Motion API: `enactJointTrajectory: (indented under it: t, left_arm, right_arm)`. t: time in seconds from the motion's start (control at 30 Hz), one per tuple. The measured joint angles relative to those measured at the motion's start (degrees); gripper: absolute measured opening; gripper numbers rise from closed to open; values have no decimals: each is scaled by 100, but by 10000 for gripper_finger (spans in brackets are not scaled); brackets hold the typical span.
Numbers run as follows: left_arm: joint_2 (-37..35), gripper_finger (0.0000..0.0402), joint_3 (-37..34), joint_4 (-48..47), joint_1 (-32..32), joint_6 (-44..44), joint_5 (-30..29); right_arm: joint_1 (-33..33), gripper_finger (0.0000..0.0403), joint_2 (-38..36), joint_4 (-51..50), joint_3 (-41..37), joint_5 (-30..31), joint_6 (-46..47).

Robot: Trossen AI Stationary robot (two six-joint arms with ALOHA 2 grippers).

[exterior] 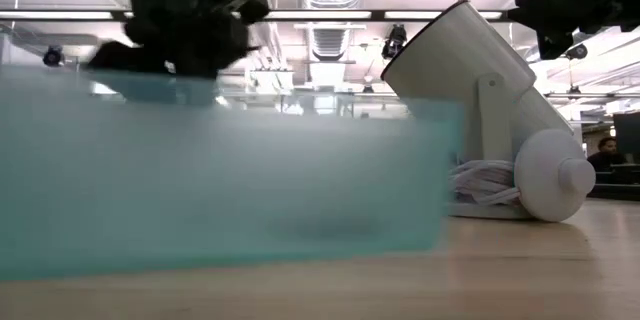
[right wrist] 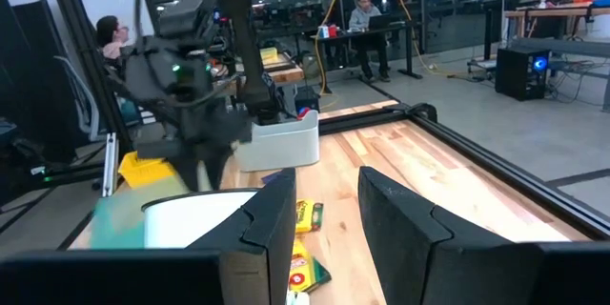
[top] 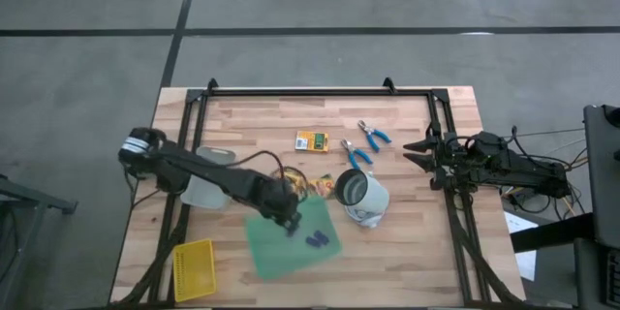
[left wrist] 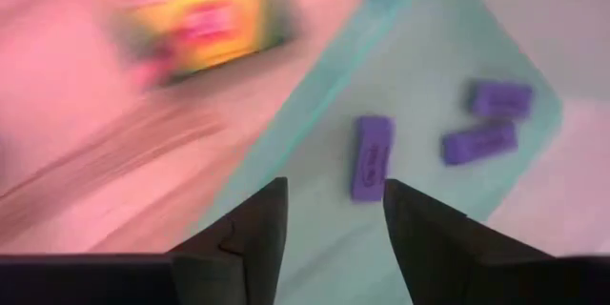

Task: Pick & Place School Supplies
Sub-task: Adjust the gray bin

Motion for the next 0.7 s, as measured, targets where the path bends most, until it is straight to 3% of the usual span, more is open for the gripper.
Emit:
enactJointTrajectory:
  t: [0.17,0.27,0.47,0.7]
  left_arm:
    - [-618,179,-1,-864,116,-809,-510]
    - [-938,179,-1,-969,114,-789,-970]
    - [-1276,179,-1,-1360,114,-806,-1340]
    - [-1282,179,-2,-1997,135,-2513,-1441]
  right_arm:
    - [1,114,0,2,0,0,0]
    - [1,114,0,1,0,0,0]
    - [-1,114,0,2,0,1,0]
    - [1,114,0,2,0,0,0]
